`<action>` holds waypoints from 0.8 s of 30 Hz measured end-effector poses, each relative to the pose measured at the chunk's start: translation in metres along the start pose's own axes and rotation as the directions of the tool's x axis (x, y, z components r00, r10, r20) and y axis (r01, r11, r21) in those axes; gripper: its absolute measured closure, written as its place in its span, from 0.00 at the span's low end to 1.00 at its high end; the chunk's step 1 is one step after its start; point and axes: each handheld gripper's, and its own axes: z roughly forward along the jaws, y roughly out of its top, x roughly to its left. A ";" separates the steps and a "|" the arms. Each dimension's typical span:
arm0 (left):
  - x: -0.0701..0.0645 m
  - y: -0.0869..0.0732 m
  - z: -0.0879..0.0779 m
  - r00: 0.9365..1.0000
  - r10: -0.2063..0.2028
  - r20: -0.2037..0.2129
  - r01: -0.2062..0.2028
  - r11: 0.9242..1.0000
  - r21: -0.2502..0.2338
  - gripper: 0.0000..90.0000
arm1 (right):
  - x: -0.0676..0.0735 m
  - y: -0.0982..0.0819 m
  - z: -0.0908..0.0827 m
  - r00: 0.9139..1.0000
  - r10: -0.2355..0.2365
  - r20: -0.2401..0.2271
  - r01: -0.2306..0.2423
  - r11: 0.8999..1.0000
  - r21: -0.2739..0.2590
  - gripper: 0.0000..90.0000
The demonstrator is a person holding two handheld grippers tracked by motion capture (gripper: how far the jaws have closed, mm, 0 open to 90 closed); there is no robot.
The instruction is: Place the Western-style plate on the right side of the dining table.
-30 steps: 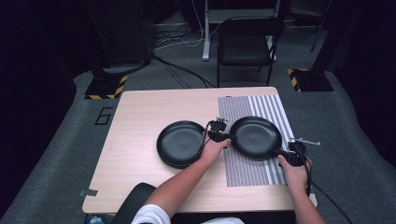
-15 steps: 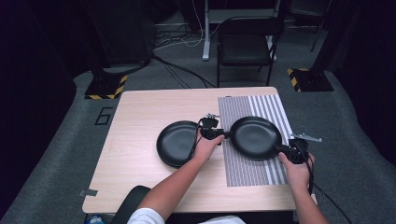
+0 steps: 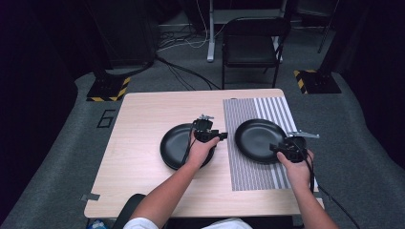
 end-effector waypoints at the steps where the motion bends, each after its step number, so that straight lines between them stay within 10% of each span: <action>1: 0.001 -0.001 -0.003 1.000 -0.003 0.000 0.003 1.000 -0.002 0.55 | 0.000 0.000 0.000 1.000 0.000 0.000 0.000 1.000 0.000 0.62; 12: 0.018 -0.006 -0.036 0.999 0.001 -0.036 -0.002 0.999 -0.042 0.55 | 0.019 -0.006 -0.015 0.994 -0.063 -0.085 0.063 0.998 -0.004 0.61; 24: 0.043 -0.020 -0.067 0.995 -0.024 -0.095 0.017 0.997 -0.073 0.54 | 0.047 -0.015 -0.013 0.964 -0.160 -0.210 0.163 0.987 -0.005 0.58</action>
